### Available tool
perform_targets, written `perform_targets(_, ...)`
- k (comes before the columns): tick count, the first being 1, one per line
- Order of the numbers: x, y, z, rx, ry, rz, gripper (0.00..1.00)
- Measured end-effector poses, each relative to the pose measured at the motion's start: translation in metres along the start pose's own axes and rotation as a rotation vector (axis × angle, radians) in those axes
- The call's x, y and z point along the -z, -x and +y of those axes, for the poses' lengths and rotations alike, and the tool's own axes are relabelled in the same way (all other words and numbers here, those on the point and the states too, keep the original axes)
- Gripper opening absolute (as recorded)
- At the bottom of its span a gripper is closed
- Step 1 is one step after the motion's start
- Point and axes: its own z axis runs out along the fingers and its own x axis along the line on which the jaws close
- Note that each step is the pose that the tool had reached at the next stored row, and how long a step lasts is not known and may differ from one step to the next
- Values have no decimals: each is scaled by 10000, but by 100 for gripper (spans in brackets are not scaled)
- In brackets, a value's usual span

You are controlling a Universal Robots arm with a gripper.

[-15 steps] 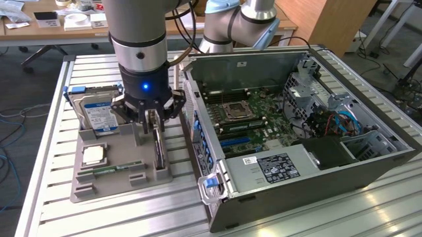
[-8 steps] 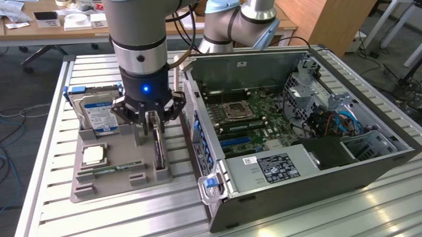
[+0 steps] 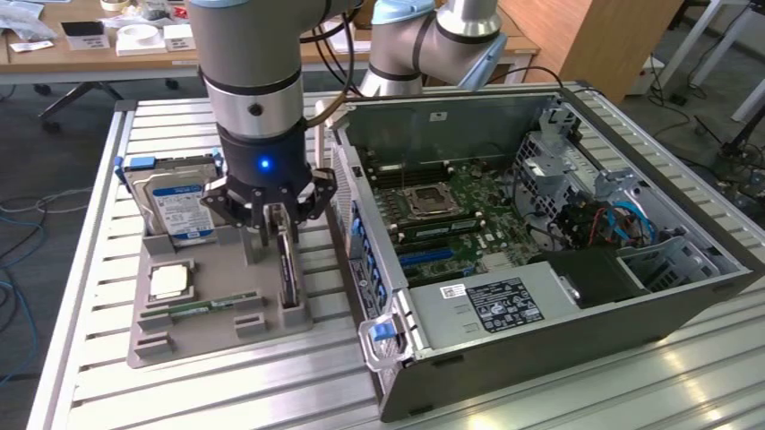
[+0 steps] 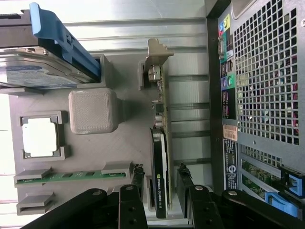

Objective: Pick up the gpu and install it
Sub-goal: 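Pick up the gpu and move the gpu toward the slot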

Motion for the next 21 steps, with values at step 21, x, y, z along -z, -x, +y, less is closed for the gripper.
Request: perform_targets(21, -83, 11, -3, 0, -2, 3, 42)
